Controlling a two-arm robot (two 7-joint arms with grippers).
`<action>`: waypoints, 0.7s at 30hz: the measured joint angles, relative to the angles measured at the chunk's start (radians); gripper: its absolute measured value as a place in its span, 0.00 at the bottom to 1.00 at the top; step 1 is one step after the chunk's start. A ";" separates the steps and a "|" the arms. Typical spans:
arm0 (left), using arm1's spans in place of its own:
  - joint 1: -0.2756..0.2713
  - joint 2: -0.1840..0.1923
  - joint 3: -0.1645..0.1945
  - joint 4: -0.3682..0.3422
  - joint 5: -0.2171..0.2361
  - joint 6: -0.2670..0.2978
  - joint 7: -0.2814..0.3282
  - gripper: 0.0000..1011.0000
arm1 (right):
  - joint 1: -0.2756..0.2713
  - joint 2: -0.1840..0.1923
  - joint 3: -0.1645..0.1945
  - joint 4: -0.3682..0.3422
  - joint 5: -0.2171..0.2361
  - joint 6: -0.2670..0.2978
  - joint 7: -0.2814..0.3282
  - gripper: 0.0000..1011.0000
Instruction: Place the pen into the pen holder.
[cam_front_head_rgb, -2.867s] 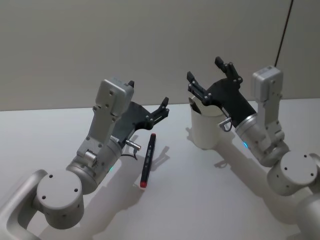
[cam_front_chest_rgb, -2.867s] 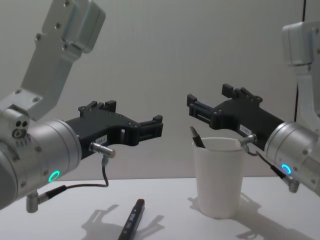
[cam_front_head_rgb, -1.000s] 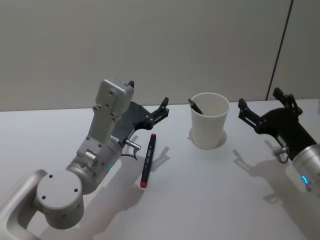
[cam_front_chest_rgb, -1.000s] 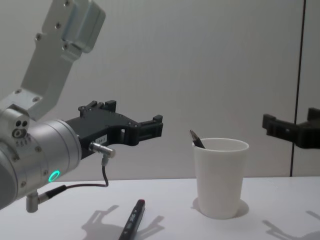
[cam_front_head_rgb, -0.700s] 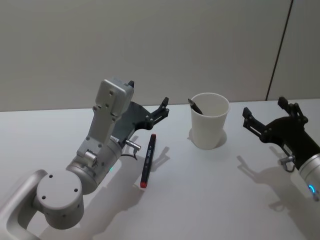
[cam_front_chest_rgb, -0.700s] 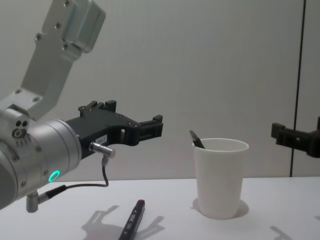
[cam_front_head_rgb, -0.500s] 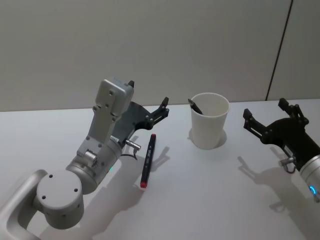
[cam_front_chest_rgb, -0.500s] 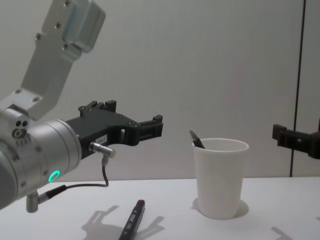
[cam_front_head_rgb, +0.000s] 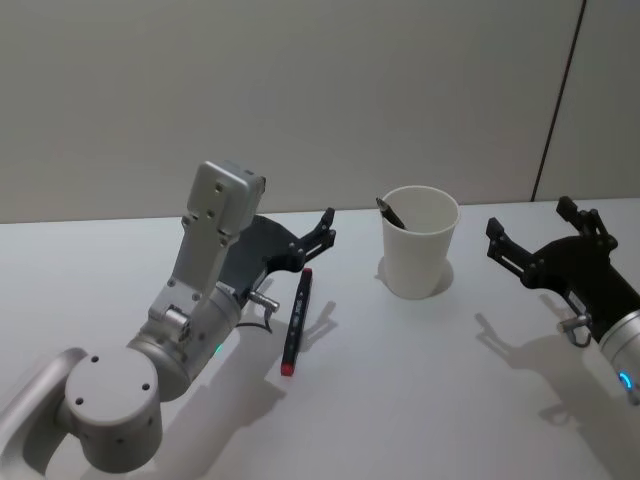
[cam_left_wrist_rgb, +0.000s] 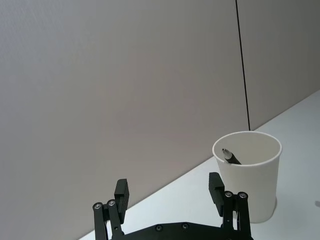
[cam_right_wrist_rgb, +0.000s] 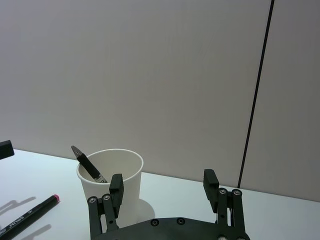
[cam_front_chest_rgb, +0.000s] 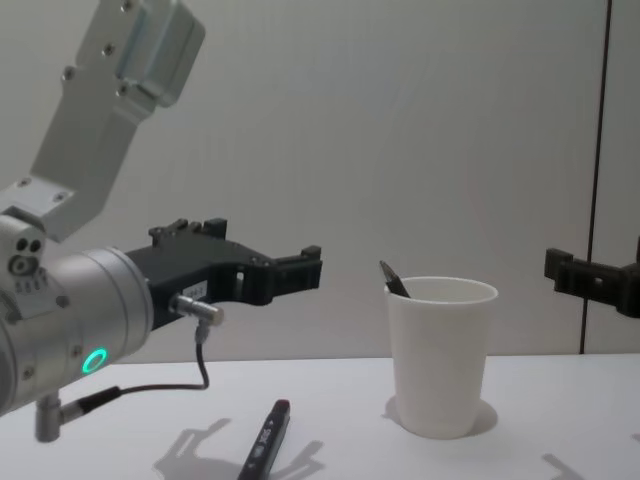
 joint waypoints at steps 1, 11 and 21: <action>0.003 0.002 0.000 -0.005 -0.004 0.009 0.002 0.99 | 0.000 0.000 0.000 0.000 0.000 0.000 0.000 0.99; 0.060 0.039 -0.007 -0.098 -0.056 0.128 0.048 0.99 | 0.000 0.000 0.000 0.000 0.000 0.000 0.000 0.99; 0.101 0.054 -0.007 -0.161 -0.093 0.242 0.090 0.99 | 0.000 0.000 0.000 0.000 -0.001 -0.001 0.000 0.99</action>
